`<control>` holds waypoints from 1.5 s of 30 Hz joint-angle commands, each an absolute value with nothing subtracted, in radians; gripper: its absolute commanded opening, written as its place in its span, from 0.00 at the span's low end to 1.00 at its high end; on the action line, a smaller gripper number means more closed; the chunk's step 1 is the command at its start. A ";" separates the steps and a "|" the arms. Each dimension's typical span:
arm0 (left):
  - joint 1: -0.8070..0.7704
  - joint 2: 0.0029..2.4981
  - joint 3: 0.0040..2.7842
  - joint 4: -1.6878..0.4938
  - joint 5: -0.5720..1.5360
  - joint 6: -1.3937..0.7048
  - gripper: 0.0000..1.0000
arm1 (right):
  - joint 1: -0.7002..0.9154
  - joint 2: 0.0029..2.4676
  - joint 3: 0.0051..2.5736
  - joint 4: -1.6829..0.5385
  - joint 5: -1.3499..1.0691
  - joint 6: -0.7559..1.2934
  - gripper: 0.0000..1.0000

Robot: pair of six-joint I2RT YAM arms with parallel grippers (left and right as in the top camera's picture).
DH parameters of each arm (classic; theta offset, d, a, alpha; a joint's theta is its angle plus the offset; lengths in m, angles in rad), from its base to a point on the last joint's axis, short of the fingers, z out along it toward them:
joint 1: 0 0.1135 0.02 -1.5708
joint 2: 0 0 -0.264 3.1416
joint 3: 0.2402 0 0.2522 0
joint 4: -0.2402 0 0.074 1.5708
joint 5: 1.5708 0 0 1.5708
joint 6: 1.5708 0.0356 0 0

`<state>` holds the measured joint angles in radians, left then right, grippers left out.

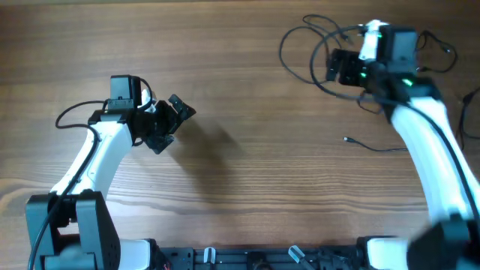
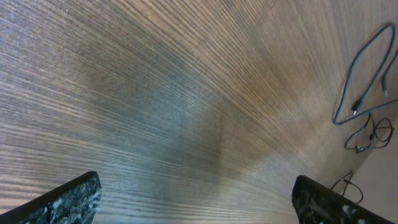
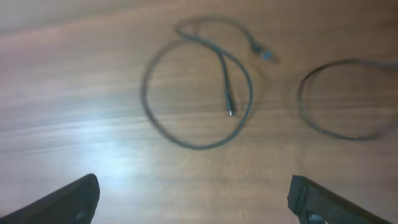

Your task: Untangle cables

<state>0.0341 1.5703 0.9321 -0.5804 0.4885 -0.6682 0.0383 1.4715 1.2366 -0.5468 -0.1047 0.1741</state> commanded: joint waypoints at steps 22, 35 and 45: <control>0.038 1.559 0.946 -0.580 0.496 -0.663 1.00 | 0.042 0.489 1.163 -1.233 -0.112 0.353 1.00; 0.038 1.559 0.946 -0.580 0.496 -0.663 1.00 | 0.042 0.437 1.163 -1.583 -0.113 0.501 1.00; 0.038 1.559 0.946 -0.580 0.496 -0.663 1.00 | 0.042 0.437 1.163 -1.581 -0.092 0.501 1.00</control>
<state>0.0341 1.5703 0.9325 -0.5808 0.4885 -0.6682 0.0383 0.4511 1.1675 -1.5925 -0.1047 0.4866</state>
